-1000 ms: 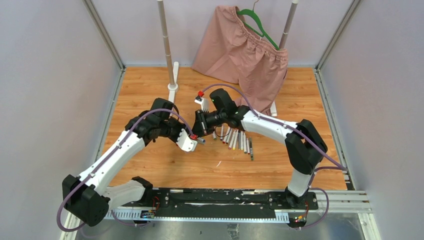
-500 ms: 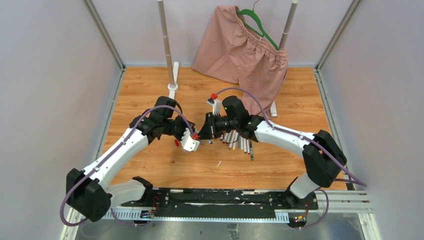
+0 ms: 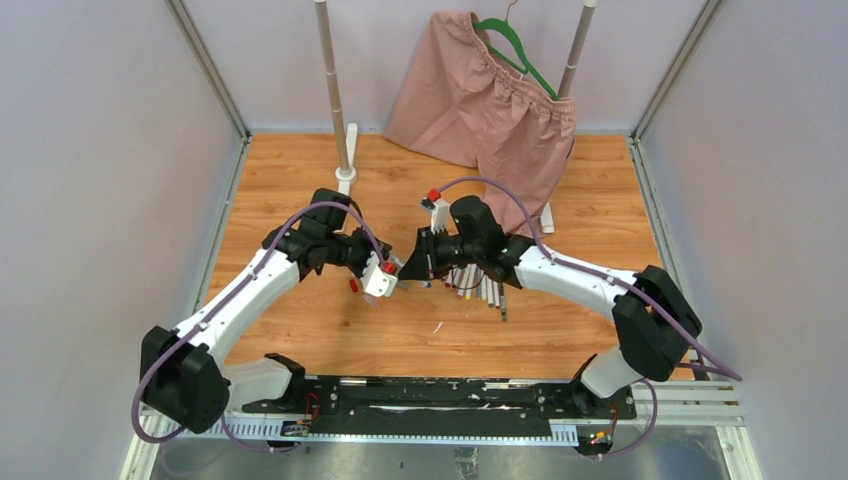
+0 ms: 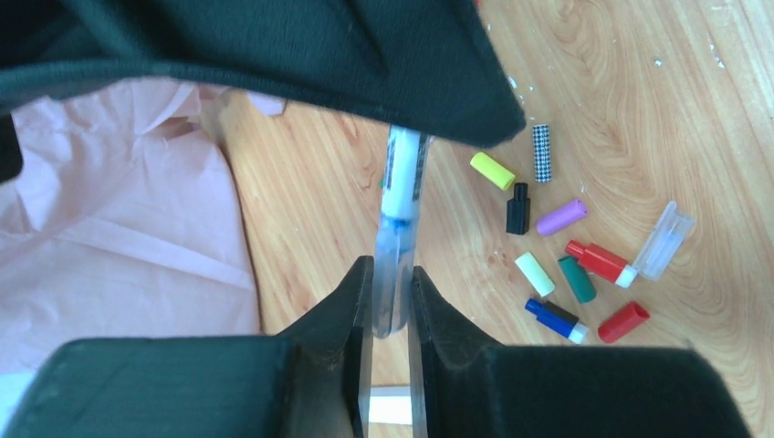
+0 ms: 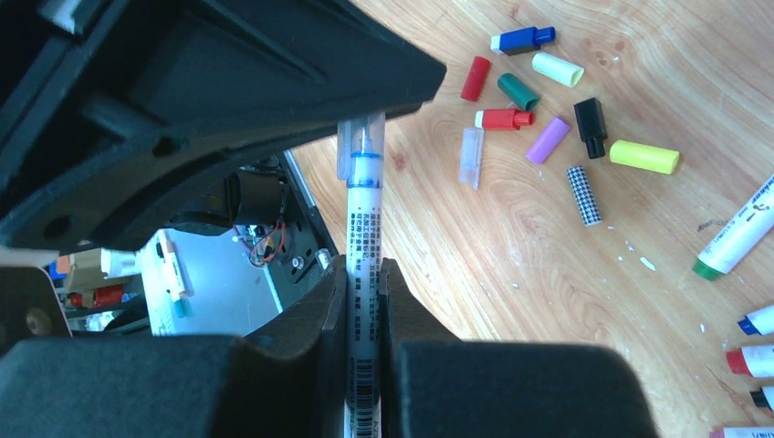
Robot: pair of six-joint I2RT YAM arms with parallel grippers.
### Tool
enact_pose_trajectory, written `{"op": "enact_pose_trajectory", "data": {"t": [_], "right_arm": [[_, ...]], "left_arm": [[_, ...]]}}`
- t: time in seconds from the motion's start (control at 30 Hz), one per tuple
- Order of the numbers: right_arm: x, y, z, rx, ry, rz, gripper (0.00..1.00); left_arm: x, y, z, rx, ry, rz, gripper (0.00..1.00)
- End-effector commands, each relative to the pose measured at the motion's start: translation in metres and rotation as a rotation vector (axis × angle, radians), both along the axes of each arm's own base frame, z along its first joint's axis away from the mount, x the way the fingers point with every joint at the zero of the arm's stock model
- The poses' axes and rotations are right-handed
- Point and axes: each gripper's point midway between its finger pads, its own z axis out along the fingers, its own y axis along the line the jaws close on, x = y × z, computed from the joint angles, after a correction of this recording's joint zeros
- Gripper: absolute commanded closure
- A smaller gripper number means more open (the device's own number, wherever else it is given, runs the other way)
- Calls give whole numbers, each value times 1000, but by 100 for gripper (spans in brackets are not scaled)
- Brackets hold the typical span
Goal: Open the pen caps
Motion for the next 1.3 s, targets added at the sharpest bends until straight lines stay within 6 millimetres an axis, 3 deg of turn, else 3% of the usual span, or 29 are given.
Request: {"op": "enact_pose_trajectory", "data": {"t": [0.0,0.2,0.33,0.47,0.53,0.57,0.6,0.8,0.9,1.13,1.27], "right_arm": [[-85,-54,-29,-155,284,187,100],[-91,-60,-33,-170,293,191,100],[-92,-62,-34,-177,288,191,100],[-76,-46,-23,-156,255,193,100],[-66,-38,-18,-152,231,188,100],[-62,-34,-16,-150,225,189,100],[-58,-29,-13,-142,222,191,100],[-36,2,6,-80,197,201,100],[-31,16,15,-48,197,215,100],[-26,40,28,1,208,245,100],[-24,48,37,20,201,254,100]], "left_arm": [[77,147,4,370,-189,563,92],[83,163,5,367,-179,610,89],[85,173,5,354,-157,640,99],[64,147,19,214,-85,586,99],[41,125,26,137,-41,522,83],[30,115,30,103,-26,487,68],[19,105,33,67,-20,452,59],[-40,55,32,-51,-24,235,19],[-50,42,32,-62,-1,207,17],[-41,34,26,5,0,184,21],[-36,31,28,19,1,186,32]]}}
